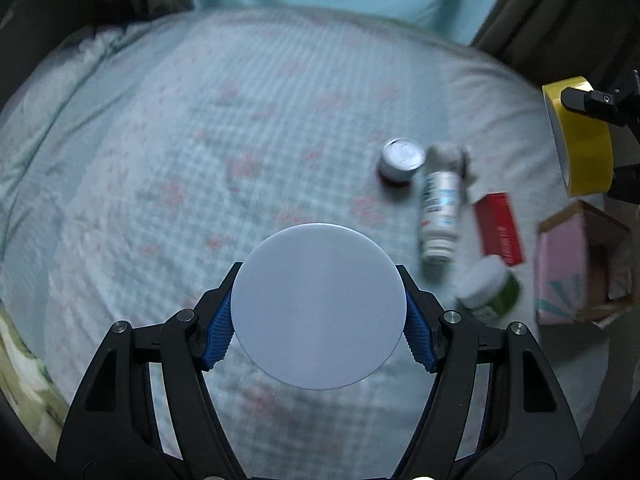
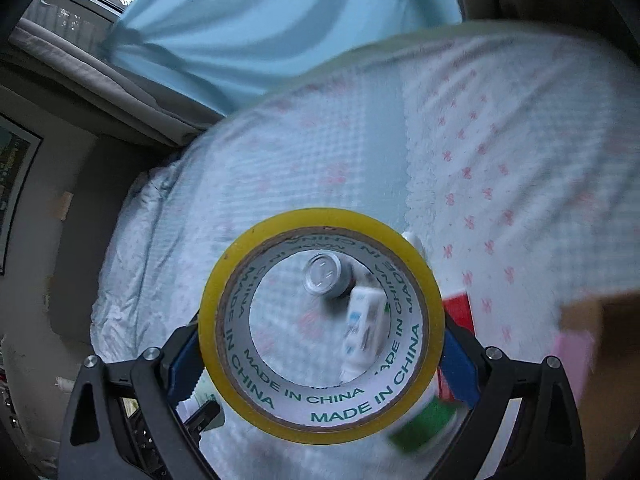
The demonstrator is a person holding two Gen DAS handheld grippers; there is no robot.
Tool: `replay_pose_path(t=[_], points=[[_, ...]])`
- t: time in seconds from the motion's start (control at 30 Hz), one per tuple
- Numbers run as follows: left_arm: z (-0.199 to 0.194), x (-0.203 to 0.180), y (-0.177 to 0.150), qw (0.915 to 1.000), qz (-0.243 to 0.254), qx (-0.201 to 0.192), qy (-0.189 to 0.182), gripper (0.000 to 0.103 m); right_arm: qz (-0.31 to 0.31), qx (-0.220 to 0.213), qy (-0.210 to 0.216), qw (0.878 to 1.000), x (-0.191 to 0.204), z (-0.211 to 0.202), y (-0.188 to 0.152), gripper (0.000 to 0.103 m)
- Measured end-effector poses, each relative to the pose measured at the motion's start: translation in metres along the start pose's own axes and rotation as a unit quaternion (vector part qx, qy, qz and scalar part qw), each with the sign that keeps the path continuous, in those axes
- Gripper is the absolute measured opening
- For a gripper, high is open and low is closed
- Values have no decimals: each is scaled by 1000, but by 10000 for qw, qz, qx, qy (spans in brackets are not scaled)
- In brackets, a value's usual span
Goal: Organize rigid objects
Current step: 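Carry the white lid and yellow tape toward the cardboard box with both tools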
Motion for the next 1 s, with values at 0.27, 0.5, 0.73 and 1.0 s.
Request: replay_pose_path(t=[0.27,0.5,0.73,1.0], points=[[-80,-54,24,9965,442,-318,-640,68,-57,-455,-399,9982,12,-121,-5,96],[-128,-142,48,9878,758,-543,-1250,68,-178,-729,-886,9932,-21,-207,1,96],[-145,-252,58,9801,1023,-568,-1602,68,-646,-661,-1603,9827,-101,-263,14,96],[-112,-374,40,9787,1208,-197,-1648,68,-1519,-194,-2090,9658,-209,-271,21,96]])
Point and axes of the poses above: each gripper's, at about its wrist camera, not at the fingertips, and z roughly the way its jaws point, x to its left, y to its top, the point moved 6 cm from there along z, roughly the way its jaws point, and after that the axes turned 15 degrees about -x, right-handed, at the moved point
